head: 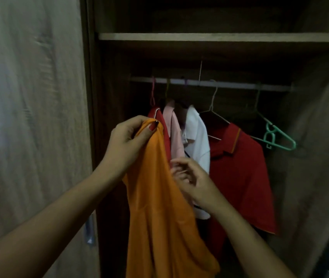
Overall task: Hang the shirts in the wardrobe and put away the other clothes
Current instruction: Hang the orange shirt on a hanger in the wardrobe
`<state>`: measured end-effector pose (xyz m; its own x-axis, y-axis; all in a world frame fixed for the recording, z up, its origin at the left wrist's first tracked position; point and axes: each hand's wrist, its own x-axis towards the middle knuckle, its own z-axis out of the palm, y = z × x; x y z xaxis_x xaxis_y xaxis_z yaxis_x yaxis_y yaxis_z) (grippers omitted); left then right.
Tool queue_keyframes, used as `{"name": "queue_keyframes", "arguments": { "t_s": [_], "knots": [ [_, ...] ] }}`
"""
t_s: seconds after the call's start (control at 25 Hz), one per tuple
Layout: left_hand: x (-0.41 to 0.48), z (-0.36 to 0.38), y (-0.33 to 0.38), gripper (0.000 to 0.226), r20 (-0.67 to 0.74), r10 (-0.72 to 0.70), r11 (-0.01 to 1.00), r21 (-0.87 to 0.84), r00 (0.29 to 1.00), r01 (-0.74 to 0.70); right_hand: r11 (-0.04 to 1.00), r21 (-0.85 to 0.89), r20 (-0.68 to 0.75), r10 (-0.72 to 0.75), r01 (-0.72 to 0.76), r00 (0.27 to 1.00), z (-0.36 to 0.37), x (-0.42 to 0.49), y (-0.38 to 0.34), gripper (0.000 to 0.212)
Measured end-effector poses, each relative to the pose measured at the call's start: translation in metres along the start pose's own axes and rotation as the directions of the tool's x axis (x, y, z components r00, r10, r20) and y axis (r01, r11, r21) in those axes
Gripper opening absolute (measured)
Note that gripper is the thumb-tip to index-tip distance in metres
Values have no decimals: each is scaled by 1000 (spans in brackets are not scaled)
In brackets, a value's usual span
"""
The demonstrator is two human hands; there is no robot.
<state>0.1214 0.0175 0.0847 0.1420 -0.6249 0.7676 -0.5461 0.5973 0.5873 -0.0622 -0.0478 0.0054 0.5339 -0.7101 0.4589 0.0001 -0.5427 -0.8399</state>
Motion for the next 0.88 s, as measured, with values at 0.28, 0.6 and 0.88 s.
{"name": "queue_keyframes", "arguments": {
  "t_s": [0.28,0.6,0.88],
  "knots": [
    [35,-12,10,20,-160,-182,983,-39,970,178,982,-105,337,183,-156,924,13,-30,23,43],
    [43,-66,-18,10,-426,-206,965,59,881,255,945,-123,28,308,-302,951,-28,-13,54,34],
    [29,-61,-24,15,-369,-282,945,53,886,323,964,-234,229,184,-129,956,8,-1,31,34]
  ]
}}
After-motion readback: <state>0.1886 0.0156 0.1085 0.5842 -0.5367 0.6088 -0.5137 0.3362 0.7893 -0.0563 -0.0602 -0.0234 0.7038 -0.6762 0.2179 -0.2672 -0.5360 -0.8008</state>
